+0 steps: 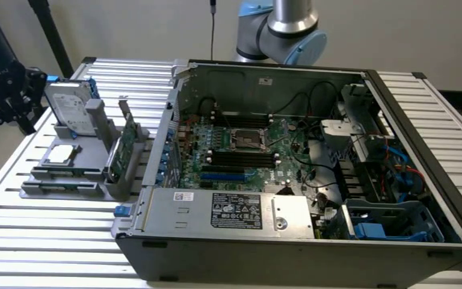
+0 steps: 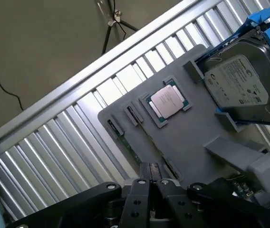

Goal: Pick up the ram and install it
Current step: 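Pick up the ram and move it above insertion slot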

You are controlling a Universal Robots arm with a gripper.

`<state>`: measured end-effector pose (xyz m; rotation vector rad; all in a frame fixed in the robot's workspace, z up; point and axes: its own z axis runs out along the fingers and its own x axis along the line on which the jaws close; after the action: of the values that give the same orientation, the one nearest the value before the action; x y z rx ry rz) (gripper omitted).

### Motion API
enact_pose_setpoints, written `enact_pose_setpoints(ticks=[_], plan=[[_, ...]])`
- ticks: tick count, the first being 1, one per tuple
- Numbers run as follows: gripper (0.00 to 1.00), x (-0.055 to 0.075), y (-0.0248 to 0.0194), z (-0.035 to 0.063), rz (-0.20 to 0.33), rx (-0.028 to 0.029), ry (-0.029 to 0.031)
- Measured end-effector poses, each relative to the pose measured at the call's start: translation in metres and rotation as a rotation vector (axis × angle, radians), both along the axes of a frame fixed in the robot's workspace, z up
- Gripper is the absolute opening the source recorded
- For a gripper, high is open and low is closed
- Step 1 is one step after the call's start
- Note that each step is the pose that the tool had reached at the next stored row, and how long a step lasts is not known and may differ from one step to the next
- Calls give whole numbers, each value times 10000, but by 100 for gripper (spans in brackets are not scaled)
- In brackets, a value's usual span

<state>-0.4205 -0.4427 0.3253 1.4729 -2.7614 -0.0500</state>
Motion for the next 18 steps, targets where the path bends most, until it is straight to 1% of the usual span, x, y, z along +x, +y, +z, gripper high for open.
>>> enact_pose_setpoints(ticks=[18], plan=[[11, -1, 0, -41, 3270, 0, -1]])
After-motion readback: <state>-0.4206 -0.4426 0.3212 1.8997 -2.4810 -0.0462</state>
